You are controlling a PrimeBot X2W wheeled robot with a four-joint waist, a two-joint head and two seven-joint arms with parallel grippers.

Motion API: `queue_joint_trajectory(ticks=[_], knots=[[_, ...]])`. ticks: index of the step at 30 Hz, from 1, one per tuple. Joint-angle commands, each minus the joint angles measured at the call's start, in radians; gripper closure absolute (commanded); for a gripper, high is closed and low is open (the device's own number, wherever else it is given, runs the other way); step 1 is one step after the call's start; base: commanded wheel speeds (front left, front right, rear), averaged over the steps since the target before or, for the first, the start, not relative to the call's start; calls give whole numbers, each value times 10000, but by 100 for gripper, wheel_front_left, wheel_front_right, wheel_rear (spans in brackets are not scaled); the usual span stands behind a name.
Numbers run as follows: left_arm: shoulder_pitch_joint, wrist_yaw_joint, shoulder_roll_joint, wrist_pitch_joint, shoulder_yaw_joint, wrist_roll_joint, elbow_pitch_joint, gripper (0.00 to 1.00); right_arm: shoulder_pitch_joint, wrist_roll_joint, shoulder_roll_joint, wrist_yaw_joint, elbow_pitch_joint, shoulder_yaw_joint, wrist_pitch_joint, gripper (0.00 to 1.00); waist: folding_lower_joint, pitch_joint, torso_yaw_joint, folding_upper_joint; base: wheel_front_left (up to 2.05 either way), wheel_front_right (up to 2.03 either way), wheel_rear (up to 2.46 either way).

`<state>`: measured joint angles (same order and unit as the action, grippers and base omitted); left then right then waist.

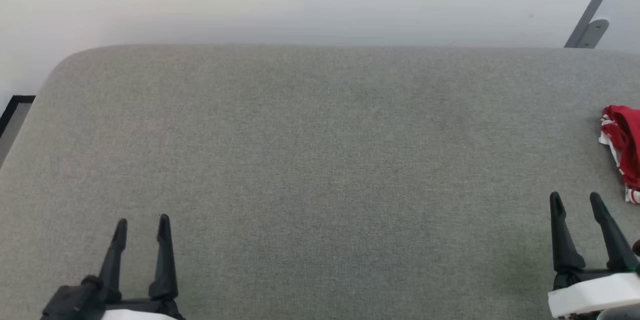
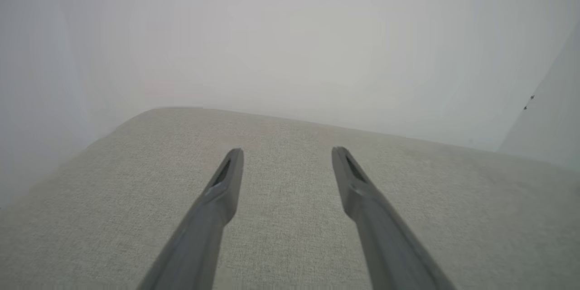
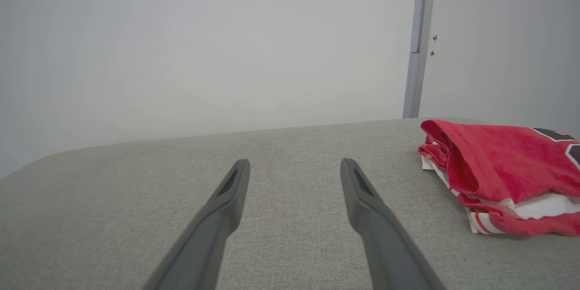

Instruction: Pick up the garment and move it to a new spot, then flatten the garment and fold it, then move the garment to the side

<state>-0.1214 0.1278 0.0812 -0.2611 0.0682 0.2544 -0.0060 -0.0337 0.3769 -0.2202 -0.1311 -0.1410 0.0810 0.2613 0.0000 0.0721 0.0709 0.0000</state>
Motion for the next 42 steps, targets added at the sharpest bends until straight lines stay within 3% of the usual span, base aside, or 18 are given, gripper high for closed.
queue_joint_trajectory(ticks=[1,19,20,23,42], knots=[[-102,31,-17,-51,-33,66,48,0,-119,-125,63,7,65,7,40,0,0,-49,-32,0,0,0,0],[-97,31,32,-51,-283,57,-93,0,-359,-366,458,6,271,49,39,0,0,-104,-155,0,0,0,0],[-64,0,25,0,-282,54,-79,100,-336,-351,422,0,222,48,0,100,0,-102,-155,0,0,0,0],[-89,-2,-46,19,-310,50,153,100,-395,-345,528,0,-10,19,-11,100,0,-98,-154,0,0,0,0],[472,-4,74,700,-369,3418,687,100,47,2642,783,1,-237,77,-871,100,0,-184,-234,0,0,0,0]])
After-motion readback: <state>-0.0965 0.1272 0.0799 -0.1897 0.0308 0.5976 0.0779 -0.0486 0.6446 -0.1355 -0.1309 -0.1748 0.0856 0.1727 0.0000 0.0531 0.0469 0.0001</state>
